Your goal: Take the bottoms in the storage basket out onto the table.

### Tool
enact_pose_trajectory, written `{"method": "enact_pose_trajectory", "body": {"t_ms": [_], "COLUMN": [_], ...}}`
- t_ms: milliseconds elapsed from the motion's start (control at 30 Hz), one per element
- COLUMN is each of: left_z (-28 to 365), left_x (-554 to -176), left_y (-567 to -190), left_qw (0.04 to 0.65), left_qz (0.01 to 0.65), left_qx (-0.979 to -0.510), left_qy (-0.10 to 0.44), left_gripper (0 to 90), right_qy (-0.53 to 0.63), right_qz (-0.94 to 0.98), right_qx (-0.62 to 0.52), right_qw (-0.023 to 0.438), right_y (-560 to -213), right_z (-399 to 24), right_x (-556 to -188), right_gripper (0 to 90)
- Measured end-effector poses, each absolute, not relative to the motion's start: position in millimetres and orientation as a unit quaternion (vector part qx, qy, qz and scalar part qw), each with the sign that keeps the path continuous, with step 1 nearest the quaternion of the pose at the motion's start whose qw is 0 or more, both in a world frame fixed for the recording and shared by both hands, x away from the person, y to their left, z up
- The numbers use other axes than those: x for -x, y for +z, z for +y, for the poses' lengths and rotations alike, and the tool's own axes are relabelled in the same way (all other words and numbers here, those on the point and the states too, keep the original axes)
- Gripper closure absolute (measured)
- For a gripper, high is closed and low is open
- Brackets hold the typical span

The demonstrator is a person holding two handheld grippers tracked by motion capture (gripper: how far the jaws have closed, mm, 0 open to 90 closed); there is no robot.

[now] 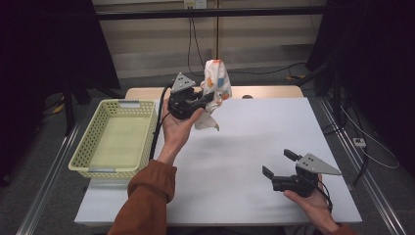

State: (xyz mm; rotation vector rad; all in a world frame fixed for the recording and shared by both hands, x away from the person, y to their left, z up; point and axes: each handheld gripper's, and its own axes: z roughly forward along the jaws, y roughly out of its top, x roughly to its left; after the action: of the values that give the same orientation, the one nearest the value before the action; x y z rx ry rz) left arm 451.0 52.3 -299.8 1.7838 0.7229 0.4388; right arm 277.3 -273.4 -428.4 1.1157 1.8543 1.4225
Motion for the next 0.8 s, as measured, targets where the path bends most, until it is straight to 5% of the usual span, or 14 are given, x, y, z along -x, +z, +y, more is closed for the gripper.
{"method": "enact_pose_trajectory", "body": {"t_ms": [800], "left_z": [53.2], "left_x": [-461.5], "left_y": [-333.9], "left_qw": [0.517], "left_qz": [0.321], "left_qx": [-0.771], "left_qy": [0.188], "left_gripper": [76.3], "right_qy": [0.528], "right_qz": [0.689], "right_qx": [-0.415], "right_qw": [0.272], "right_y": [-428.5], "right_z": [-273.4], "right_x": [-277.3], "right_gripper": [2.6]}}
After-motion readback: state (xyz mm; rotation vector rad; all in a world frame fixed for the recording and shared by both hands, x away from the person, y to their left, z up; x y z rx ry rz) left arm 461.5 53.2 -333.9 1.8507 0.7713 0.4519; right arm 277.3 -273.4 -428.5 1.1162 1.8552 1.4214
